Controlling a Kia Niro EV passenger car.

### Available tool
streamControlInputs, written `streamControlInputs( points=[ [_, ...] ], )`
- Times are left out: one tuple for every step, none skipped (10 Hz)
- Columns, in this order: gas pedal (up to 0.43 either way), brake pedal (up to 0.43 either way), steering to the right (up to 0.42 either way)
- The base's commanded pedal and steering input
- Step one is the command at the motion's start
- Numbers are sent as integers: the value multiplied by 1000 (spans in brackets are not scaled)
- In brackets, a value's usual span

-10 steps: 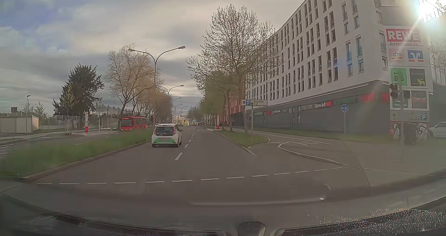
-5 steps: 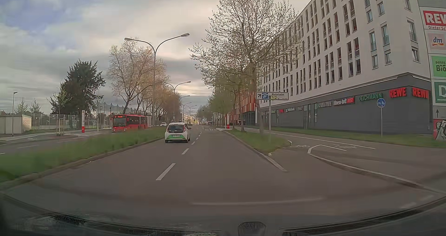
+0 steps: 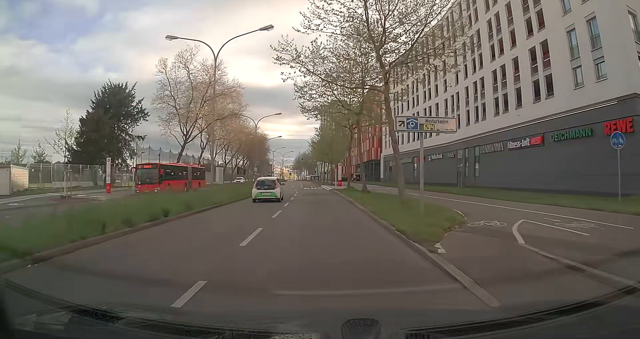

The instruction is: Follow the waypoints while adhering to traffic rules and regulations

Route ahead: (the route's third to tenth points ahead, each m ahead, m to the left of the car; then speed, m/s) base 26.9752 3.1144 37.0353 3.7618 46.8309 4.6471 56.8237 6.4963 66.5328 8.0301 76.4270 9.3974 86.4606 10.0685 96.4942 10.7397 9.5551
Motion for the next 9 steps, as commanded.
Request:
streamControlInputs(
  points=[
    [130, 0, -16],
    [130, 0, -13],
    [130, 0, -11],
    [130, 0, -10],
    [130, 0, -9],
    [118, 0, -8],
    [110, 0, -7],
    [98, 0, -6],
    [98, 0, -6]
  ],
)
